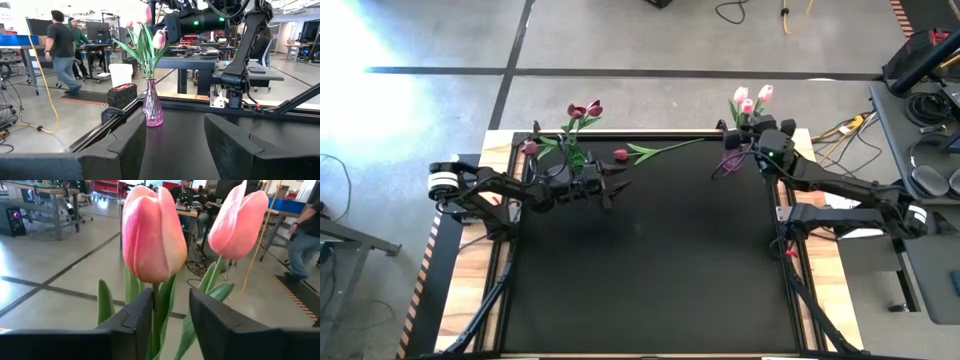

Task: Sort flowers into vase by color
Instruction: Put the pink flower into the violet vase

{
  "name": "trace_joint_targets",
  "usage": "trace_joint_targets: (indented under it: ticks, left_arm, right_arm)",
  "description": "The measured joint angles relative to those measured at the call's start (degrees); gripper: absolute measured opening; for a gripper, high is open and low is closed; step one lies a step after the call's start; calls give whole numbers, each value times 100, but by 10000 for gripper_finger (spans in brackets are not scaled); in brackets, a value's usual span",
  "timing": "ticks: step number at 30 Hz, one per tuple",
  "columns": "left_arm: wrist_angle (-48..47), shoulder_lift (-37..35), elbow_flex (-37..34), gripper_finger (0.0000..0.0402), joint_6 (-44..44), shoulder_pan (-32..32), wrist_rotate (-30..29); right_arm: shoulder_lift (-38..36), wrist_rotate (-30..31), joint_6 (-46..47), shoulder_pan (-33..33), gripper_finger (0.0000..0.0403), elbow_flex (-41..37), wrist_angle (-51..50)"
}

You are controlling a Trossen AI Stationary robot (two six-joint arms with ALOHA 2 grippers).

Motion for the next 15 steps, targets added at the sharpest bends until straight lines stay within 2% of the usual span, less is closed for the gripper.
trace_joint_targets:
  ticks: [4,15]
  left_arm:
    - [1,0,0,185,0,0,0]
    - [-20,0,-1,185,-2,-1,-4]
  right_arm:
    - [-78,-6,118,0,147,89,-307]
    - [-155,-65,504,2,195,1192,-2575]
